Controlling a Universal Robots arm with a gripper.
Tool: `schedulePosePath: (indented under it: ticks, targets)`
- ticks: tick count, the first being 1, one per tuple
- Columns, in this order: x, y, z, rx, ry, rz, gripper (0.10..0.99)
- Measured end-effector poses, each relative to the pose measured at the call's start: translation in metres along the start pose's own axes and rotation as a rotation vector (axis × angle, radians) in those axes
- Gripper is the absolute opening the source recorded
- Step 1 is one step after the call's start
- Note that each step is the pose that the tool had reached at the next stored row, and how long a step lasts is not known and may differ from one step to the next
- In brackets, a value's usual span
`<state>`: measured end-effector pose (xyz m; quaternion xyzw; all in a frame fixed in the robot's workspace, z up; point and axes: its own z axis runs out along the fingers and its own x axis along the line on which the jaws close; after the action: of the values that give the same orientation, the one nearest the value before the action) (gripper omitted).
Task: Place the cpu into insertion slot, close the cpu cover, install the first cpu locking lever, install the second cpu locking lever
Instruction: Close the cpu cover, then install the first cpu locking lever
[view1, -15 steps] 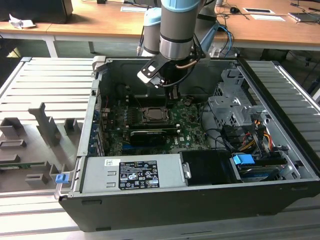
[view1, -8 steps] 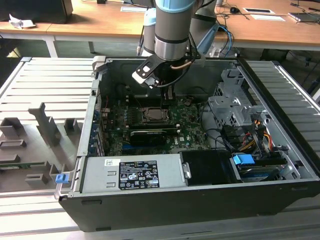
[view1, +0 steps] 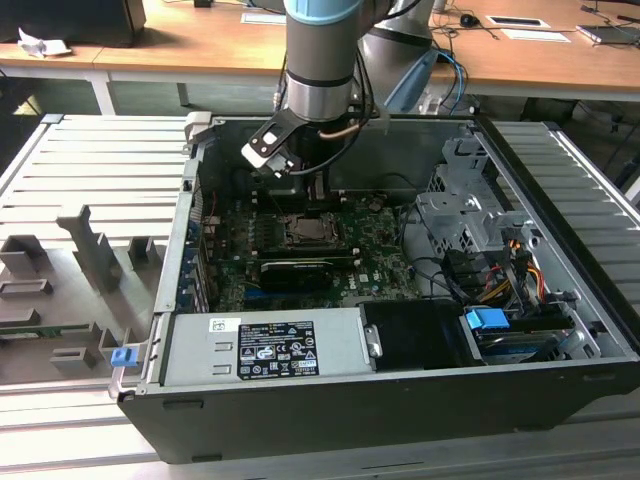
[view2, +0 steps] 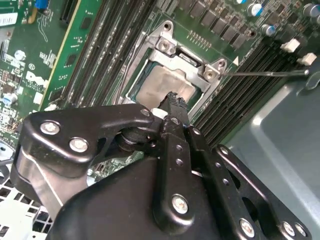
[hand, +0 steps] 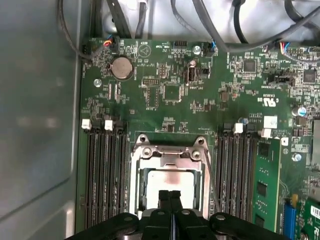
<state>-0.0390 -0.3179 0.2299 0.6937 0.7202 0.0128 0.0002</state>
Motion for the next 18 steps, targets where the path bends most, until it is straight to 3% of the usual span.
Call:
schedulePosePath:
  ticks: [3,5,6,11,14,18]
  targets:
    - [0.0002,-0.0053,0.0003,0.000,0.0002,0.000,0.106]
    - [0.0003,-0.0063,-0.0039,0.000,0.0001,0.000,0.106]
    - [0.0005,-0.0061,-0.0130,0.000,-0.0003,0.000,0.106]
    - [0.0012,-0.0059,-0.0372,0.000,-0.0024,-0.002,0.106]
    - [0.0012,-0.0060,-0.0374,0.001,-0.0018,-0.065,0.106]
    - [0.0012,-0.0059,-0.0373,0.003,0.0009,-0.209,0.106]
